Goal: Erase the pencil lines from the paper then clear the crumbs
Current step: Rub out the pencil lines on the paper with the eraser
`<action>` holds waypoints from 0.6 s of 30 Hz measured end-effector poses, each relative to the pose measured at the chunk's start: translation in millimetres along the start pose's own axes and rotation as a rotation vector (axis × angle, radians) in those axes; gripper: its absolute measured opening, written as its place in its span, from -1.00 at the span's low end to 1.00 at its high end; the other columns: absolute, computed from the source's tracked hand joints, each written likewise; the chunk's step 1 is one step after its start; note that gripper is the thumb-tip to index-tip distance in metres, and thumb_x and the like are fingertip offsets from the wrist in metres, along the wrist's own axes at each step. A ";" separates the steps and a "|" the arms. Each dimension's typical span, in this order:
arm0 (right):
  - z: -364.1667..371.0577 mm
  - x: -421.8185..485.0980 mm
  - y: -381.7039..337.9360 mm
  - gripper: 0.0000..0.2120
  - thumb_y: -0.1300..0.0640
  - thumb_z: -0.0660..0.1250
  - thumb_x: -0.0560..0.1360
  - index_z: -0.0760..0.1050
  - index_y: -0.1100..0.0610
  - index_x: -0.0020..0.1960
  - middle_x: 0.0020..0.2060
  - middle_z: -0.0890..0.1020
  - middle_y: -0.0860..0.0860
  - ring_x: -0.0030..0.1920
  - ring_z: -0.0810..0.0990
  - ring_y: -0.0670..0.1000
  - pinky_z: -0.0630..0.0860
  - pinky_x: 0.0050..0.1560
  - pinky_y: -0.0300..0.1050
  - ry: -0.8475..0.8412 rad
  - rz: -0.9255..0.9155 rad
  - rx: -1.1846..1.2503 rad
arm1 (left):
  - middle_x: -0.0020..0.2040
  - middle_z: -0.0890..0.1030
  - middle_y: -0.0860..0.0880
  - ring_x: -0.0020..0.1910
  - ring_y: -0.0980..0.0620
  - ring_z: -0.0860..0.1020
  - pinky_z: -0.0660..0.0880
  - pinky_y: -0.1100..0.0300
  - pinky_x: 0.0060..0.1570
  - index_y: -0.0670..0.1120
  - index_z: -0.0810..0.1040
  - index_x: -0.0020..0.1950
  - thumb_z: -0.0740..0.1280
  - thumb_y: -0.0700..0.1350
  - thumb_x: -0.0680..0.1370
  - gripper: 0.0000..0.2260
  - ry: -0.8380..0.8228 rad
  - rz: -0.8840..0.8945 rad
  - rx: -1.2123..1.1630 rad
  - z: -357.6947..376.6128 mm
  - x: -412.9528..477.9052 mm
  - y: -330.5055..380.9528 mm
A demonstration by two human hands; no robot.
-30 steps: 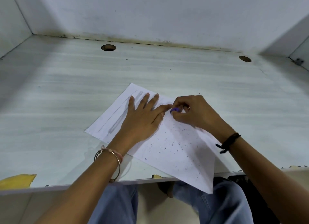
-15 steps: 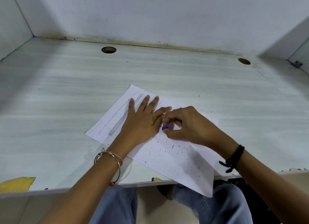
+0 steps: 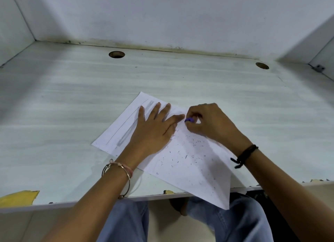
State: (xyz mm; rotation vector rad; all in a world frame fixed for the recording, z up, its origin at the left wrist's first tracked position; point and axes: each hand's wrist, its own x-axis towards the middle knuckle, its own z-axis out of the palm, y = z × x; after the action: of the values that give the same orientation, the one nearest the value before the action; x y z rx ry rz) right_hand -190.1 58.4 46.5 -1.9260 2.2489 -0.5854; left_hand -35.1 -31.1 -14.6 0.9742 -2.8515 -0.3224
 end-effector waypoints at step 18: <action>-2.2 -26.5 33.1 -0.93 0.22 0.39 0.48 0.57 0.10 -0.04 -0.15 0.66 -0.08 -0.21 0.61 -0.13 0.42 -0.20 -0.48 0.114 0.288 0.584 | 0.53 0.18 0.06 0.50 -0.05 0.11 0.00 -0.28 0.41 0.29 0.26 0.46 -0.06 0.04 0.68 -0.62 0.088 -0.007 -0.004 -3.9 0.7 6.8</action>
State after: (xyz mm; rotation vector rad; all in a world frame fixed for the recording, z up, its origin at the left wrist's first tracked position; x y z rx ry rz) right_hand -216.5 88.3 32.3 -1.2923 2.0434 -1.1667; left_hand -39.0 -27.0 -9.2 0.9727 -2.7679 -0.2789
